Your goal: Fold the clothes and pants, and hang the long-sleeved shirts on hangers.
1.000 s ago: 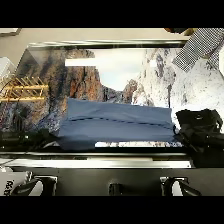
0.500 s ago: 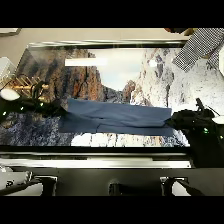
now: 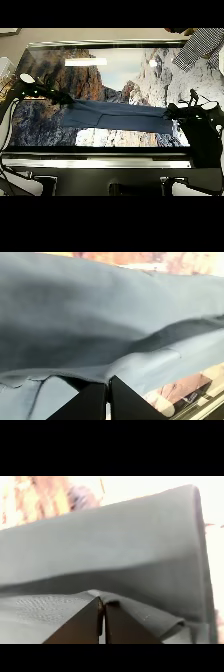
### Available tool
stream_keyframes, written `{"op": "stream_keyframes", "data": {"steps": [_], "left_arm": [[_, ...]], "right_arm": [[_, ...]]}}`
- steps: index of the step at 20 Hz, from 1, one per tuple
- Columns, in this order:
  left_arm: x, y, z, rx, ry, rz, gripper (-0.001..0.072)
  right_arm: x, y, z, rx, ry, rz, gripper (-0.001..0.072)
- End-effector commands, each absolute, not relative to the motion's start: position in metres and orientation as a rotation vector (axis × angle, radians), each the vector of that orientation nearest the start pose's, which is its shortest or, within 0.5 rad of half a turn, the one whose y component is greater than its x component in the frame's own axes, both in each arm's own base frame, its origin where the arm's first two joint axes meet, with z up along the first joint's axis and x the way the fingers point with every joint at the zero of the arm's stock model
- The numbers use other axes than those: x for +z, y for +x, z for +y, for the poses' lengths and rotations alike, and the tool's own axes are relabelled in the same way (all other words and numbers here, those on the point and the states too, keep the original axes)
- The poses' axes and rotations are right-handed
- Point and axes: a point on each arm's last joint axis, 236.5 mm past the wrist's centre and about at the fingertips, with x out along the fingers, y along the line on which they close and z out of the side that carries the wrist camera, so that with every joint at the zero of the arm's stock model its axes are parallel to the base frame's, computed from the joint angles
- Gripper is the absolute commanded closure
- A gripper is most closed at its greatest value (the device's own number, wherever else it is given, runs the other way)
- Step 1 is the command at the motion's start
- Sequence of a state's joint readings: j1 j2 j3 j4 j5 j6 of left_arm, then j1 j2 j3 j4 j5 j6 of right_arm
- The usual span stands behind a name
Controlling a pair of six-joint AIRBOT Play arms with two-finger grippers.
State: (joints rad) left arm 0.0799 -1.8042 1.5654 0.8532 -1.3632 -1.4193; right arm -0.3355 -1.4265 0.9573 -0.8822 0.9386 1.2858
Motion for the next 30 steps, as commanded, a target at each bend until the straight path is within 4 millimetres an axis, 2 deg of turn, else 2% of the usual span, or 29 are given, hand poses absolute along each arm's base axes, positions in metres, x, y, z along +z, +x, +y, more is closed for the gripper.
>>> {"op": "stream_keyframes", "data": {"steps": [1,2,4,5,8,9,10,12,14,17,20,24,30], "left_arm": [[-0.055,0.462,-0.116,-0.454,-0.637,1.489,0.0689],[-0.059,0.464,-0.116,-0.450,-0.641,1.491,0.0680],[-0.057,0.468,-0.113,-0.438,-0.646,1.476,0.0558],[-0.052,0.471,-0.110,-0.429,-0.655,1.467,0.0503],[-0.022,0.477,-0.095,-0.420,-0.650,1.420,0.0501],[-0.011,0.477,-0.090,-0.418,-0.646,1.408,0.0501],[0.002,0.476,-0.087,-0.417,-0.643,1.393,0.0501],[0.025,0.474,-0.084,-0.417,-0.634,1.358,0.0501],[0.044,0.471,-0.082,-0.408,-0.603,1.322,0.0501],[0.064,0.469,-0.084,-0.416,-0.579,1.281,0.0501],[0.069,0.465,-0.084,-0.421,-0.574,1.280,0.0501],[0.069,0.464,-0.085,-0.421,-0.577,1.286,0.0501],[0.069,0.464,-0.085,-0.419,-0.579,1.287,0.0501]], "right_arm": [[-0.072,0.410,-0.023,0.027,0.676,1.165,0.0665],[-0.073,0.411,-0.023,0.016,0.688,1.165,0.0626],[-0.069,0.411,-0.029,-0.026,0.736,1.170,0.0566],[-0.062,0.412,-0.034,-0.038,0.753,1.176,0.0558],[-0.027,0.412,-0.076,-0.147,0.753,1.194,0.0558],[-0.015,0.409,-0.090,-0.184,0.748,1.200,0.0523],[-0.007,0.405,-0.100,-0.211,0.756,1.211,0.0408],[-0.003,0.392,-0.107,-0.204,0.775,1.248,0.0318],[-0.011,0.381,-0.100,-0.131,0.743,1.312,0.0222],[-0.026,0.385,-0.072,0.029,0.785,1.322,0.0222],[-0.054,0.368,-0.057,0.081,0.811,1.395,0.0223],[-0.078,0.354,-0.051,0.082,0.811,1.418,0.0223],[-0.094,0.360,-0.059,0.041,0.792,1.367,0.0224]]}}
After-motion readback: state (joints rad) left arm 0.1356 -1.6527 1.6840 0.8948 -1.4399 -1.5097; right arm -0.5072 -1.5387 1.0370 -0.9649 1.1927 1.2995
